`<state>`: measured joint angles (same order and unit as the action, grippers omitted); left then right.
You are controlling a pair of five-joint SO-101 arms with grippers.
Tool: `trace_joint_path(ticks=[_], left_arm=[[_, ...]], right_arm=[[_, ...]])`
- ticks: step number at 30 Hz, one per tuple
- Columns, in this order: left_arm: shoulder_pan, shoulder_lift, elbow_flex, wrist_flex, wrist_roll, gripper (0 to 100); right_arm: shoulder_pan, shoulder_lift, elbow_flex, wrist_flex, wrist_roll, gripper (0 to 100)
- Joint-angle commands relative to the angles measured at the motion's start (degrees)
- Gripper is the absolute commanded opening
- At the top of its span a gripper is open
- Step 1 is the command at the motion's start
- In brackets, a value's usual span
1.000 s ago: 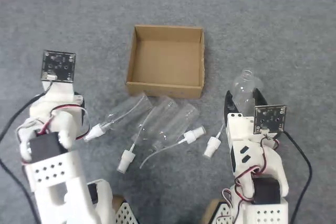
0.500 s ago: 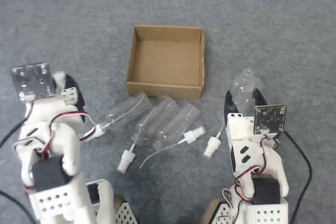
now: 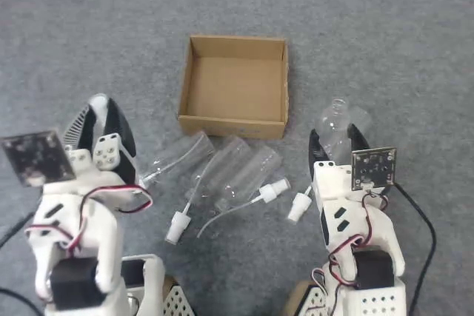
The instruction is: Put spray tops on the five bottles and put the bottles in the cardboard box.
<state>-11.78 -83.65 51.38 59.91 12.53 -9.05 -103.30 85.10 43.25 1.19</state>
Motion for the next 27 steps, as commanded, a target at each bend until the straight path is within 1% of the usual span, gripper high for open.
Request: trace_joint_path(ticks=[1,4,8,15,17,21,24,27], left_arm=[[2.9,-2.37,-0.57,-4.57,1.67,1],[5.36,-2.46,-0.22,-7.3,1.93,1],[9.05,-2.81,-0.75,-8.44,3.16,1],[10.73,-2.81,-0.75,-12.48,4.84,1],[10.55,-2.81,-0.31,-12.4,7.3,1],[10.64,-2.9,1.54,-12.31,10.37,1],[10.2,-2.9,1.8,-12.31,10.9,1],[10.2,-2.9,1.8,-12.31,10.9,1]], right_arm=[[-0.66,-0.57,-0.26,-1.01,0.44,4.4],[-0.84,-0.57,-0.18,-1.01,0.44,4.4],[-0.84,-0.57,-0.18,-1.19,0.44,4.4],[-0.92,-0.57,-0.18,-1.19,0.44,4.4],[-1.01,-0.57,-0.18,-1.19,0.44,4.4],[-5.85,-0.57,0.0,-0.84,0.88,4.4],[-9.19,-0.57,1.23,-1.36,0.88,4.4],[-11.21,-0.57,3.25,-4.0,0.88,4.4]])
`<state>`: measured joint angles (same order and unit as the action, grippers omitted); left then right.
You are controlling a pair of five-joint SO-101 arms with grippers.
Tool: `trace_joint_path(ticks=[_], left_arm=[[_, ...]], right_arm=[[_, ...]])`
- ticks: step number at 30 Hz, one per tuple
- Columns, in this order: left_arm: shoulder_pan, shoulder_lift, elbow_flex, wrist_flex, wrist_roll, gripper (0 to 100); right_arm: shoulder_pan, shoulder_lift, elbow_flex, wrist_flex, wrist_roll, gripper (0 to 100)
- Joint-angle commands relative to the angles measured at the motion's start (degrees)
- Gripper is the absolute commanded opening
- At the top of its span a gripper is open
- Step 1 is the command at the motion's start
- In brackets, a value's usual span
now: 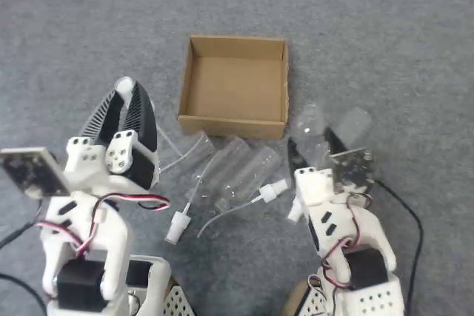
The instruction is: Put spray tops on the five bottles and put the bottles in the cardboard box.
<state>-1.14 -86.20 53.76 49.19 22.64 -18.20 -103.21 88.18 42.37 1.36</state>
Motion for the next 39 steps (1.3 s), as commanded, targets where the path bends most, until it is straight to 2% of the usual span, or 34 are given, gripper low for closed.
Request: trace_joint_path(ticks=[1,7,17,22,28,35,39], left_arm=[[-0.44,-0.35,-0.57,-1.58,0.88,1],[-0.44,-0.35,-1.54,-1.58,0.97,1],[-1.23,-1.76,-1.19,-1.23,2.81,1],[-1.85,-8.97,0.48,-0.88,5.36,1],[-1.93,-16.53,3.91,-1.23,5.36,1],[-1.67,-17.67,4.53,-1.23,5.36,1],[-1.49,-17.76,4.53,-0.88,5.71,1]], right_arm=[[-2.68,-0.66,0.97,-4.09,0.79,4.4],[-6.9,-0.66,4.48,-8.48,0.79,4.4],[-14.9,-0.66,5.63,-8.48,0.79,4.4],[-20.26,-0.4,8.35,-11.74,6.07,4.3],[-23.43,-0.66,8.35,-11.56,6.68,4.3],[-26.86,-0.13,8.35,-11.47,7.3,4.3],[-29.14,-0.13,8.35,-11.47,11.25,4.3]])
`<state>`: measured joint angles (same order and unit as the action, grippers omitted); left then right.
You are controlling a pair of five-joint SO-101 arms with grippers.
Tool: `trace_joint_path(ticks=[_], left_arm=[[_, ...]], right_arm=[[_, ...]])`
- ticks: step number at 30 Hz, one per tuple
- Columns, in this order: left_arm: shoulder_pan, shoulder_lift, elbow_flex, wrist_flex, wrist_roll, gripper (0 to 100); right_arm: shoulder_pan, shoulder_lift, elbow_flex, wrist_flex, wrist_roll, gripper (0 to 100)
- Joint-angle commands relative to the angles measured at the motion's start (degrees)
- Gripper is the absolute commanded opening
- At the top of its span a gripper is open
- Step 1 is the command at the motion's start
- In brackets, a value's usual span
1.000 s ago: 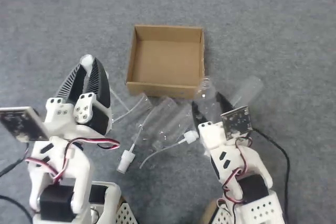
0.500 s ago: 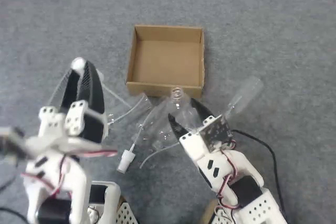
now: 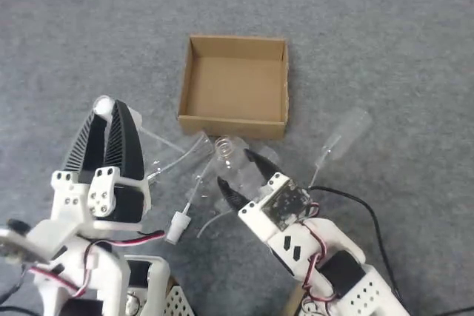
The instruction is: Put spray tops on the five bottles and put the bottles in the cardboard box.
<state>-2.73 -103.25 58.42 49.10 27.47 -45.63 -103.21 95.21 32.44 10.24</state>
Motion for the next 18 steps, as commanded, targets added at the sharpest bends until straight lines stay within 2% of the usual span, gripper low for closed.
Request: trace_joint_path(ticks=[1,9,18], left_arm=[[0.09,-0.79,-0.13,-0.79,0.88,1],[0.18,-0.79,-0.4,-0.79,0.97,1],[0.18,-0.88,-0.31,-0.7,0.97,1]], right_arm=[[-2.07,-0.13,1.32,-1.45,2.99,4.3],[-2.51,-0.04,1.32,-0.66,9.93,4.3],[-2.51,-0.04,1.32,-0.22,12.31,4.3]])
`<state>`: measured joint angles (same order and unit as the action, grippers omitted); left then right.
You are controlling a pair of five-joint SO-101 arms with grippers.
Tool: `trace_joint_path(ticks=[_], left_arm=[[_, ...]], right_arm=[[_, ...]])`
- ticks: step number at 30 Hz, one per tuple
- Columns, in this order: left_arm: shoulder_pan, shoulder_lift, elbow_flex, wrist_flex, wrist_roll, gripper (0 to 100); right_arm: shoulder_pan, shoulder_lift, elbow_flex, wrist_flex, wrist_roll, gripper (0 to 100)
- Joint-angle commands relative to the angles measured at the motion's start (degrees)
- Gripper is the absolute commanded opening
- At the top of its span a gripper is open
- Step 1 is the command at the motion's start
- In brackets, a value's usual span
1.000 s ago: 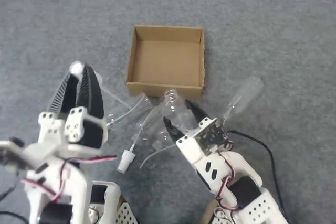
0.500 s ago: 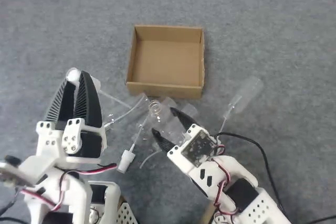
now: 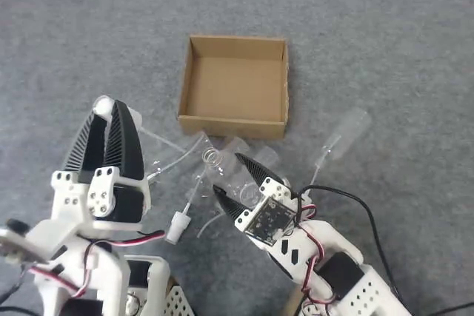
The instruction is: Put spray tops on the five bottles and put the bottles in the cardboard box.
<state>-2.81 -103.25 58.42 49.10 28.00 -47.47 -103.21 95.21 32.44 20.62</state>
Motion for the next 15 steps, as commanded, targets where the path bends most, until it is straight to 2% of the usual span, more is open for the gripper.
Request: trace_joint_path(ticks=[1,5,9,15], left_arm=[[0.26,-0.88,-0.31,-0.7,0.44,1],[2.11,-0.88,-0.4,-0.7,0.44,1],[5.27,-0.88,-0.31,-0.7,0.09,1],[5.89,-0.88,-0.22,-0.7,0.09,1]], right_arm=[[-0.66,-0.04,1.32,0.31,3.25,4.3],[-0.66,-0.04,1.32,2.07,6.24,4.3],[-0.66,-0.04,1.32,2.07,6.24,4.3],[-0.66,-0.04,1.32,2.07,6.24,4.3]])
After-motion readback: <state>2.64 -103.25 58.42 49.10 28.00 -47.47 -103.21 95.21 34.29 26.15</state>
